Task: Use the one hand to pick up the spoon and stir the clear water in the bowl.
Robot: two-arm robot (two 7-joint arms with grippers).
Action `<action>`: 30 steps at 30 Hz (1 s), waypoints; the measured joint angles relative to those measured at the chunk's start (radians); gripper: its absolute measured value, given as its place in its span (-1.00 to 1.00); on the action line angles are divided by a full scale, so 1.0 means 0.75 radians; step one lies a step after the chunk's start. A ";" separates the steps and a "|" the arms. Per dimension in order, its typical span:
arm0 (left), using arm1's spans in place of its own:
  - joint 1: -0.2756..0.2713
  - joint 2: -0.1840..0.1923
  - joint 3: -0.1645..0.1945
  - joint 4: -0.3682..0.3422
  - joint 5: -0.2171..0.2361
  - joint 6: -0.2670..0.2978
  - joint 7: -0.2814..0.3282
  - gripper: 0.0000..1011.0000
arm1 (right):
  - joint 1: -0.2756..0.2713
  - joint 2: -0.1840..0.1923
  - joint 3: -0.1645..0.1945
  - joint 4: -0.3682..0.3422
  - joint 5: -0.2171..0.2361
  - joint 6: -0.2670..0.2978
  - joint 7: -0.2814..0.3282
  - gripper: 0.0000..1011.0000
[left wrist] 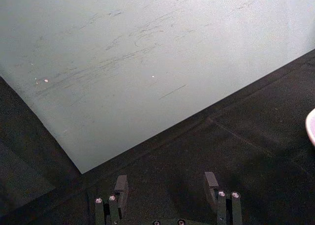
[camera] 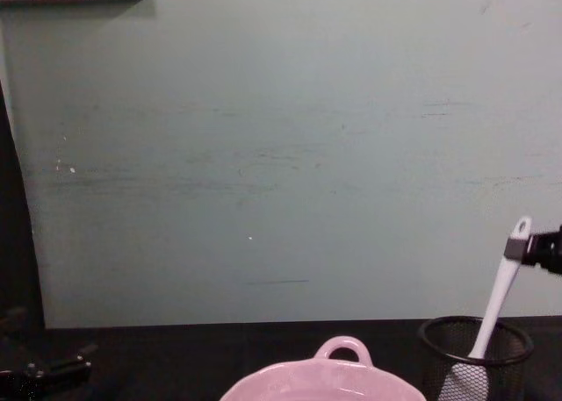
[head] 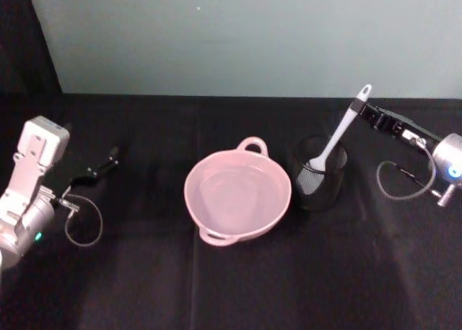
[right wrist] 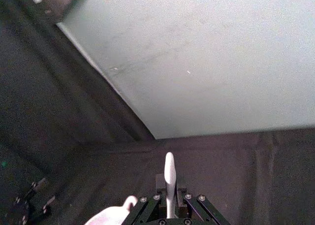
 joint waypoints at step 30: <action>0.000 0.000 0.000 0.000 0.000 0.000 0.000 1.00 | 0.109 0.373 -0.043 -0.602 -0.257 0.001 0.154 -0.77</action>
